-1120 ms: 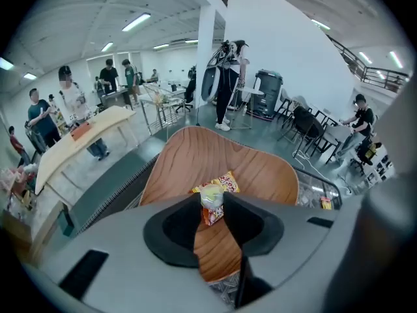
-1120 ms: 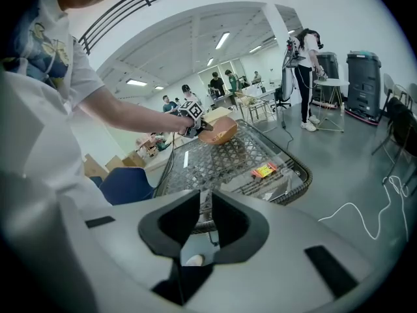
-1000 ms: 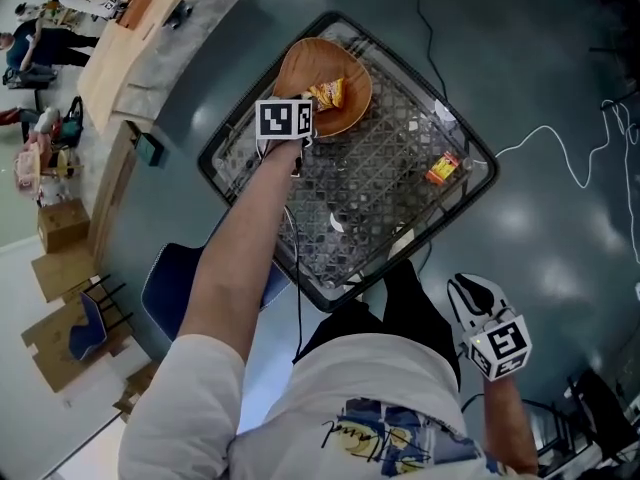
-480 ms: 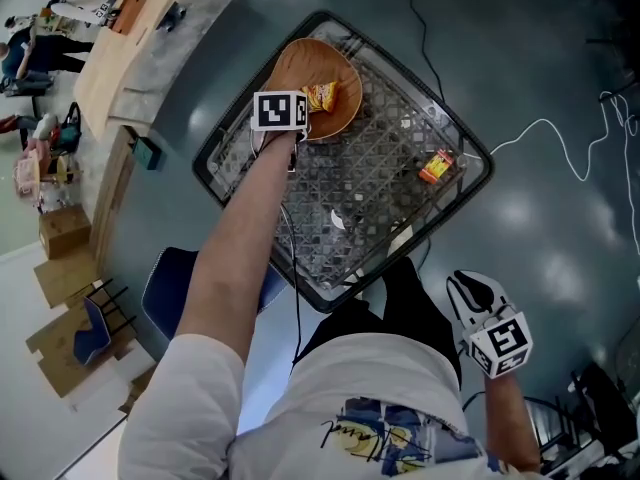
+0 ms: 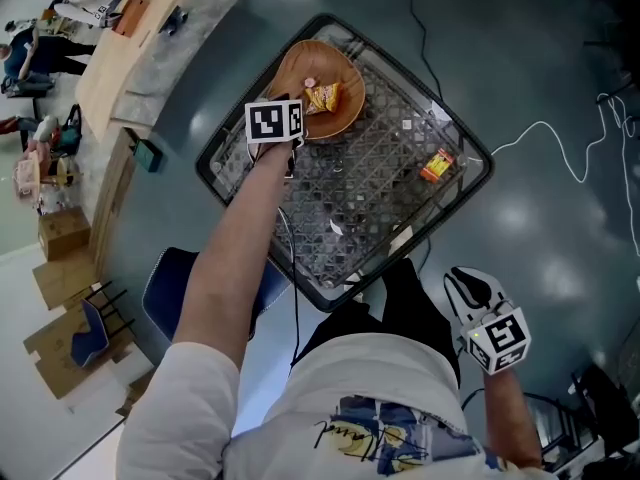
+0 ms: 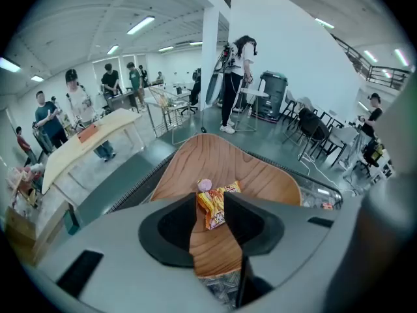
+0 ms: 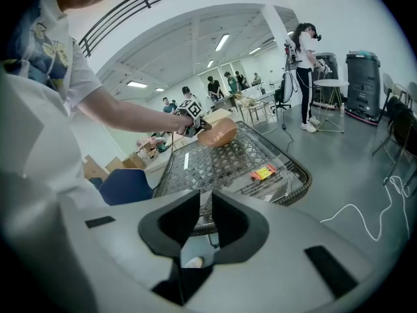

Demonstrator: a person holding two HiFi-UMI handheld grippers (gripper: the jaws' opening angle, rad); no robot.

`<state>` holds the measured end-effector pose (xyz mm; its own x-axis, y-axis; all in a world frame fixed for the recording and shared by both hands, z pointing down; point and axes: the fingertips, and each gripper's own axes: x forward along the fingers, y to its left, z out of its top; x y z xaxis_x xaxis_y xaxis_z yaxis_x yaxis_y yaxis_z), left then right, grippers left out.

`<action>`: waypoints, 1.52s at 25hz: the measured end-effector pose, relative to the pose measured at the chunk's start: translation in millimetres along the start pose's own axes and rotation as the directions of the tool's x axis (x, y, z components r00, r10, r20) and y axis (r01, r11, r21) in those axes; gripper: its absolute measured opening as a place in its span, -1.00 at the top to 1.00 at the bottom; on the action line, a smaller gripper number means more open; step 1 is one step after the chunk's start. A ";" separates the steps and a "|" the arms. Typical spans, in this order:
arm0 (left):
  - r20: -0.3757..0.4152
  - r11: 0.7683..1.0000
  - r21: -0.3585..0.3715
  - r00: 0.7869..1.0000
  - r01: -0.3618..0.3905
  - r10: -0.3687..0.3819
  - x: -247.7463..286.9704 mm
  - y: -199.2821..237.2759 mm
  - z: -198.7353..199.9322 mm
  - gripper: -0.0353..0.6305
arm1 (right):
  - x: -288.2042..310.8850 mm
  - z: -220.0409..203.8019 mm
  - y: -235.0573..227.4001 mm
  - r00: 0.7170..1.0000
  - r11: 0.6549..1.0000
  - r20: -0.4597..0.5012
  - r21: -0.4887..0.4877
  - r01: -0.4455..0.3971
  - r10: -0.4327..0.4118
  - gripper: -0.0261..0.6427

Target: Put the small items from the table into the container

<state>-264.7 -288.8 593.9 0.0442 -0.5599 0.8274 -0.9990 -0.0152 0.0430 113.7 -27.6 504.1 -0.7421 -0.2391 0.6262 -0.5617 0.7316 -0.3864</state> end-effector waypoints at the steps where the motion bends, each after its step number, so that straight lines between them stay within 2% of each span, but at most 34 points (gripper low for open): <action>1: 0.020 1.000 0.003 1.000 0.009 -0.009 -8.1 -1.0 1.8 0.53 | 1.5 2.3 3.7 1.000 1.000 0.004 -0.007 -0.003 0.003 0.74; 6: 0.103 0.998 0.034 0.993 0.054 -0.057 -54.8 -10.0 1.4 0.53 | 6.1 9.1 25.7 1.000 0.999 0.018 -0.048 -0.013 0.014 0.74; 10: 0.170 0.992 0.054 0.978 0.111 -0.119 -104.5 -23.5 -11.9 0.53 | 6.5 10.1 50.5 0.999 0.996 0.030 -0.085 -0.017 0.019 0.74; 17: 0.282 0.963 0.077 0.921 0.258 -0.269 -213.6 -49.4 -58.9 0.54 | 2.9 11.0 105.5 0.998 0.990 0.059 -0.143 -0.008 0.017 0.74; 21: 0.336 0.948 0.107 0.887 0.299 -0.317 -269.1 -60.3 -91.0 0.76 | -0.9 14.8 128.8 0.997 0.981 0.073 -0.195 0.014 0.000 0.74; 23: 0.342 0.937 0.116 0.872 0.329 -0.349 -295.3 -65.4 -114.0 0.87 | -1.0 13.1 148.0 0.997 0.978 0.073 -0.209 0.014 0.001 0.74; 30: 0.301 0.896 0.206 0.845 0.394 -0.441 -363.1 -87.6 -197.0 0.87 | 0.0 7.1 208.7 0.996 0.964 0.085 -0.264 0.023 -0.001 0.74; 33: 0.283 0.873 0.260 0.832 0.412 -0.477 -385.4 -103.5 -219.1 0.87 | -1.7 1.0 225.1 0.996 0.961 0.089 -0.276 0.029 -0.005 0.74; 38: 0.289 0.849 0.305 0.808 0.431 -0.514 -417.9 -120.3 -239.9 0.87 | -1.9 -12.1 248.0 0.996 0.960 0.089 -0.277 0.037 -0.012 0.74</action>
<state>-160.2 145.7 377.3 0.5458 -0.6838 0.4842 -0.8327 -0.5071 0.2224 -19.7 162.0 415.3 -0.7648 -0.3042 0.5679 -0.4653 0.8705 -0.1604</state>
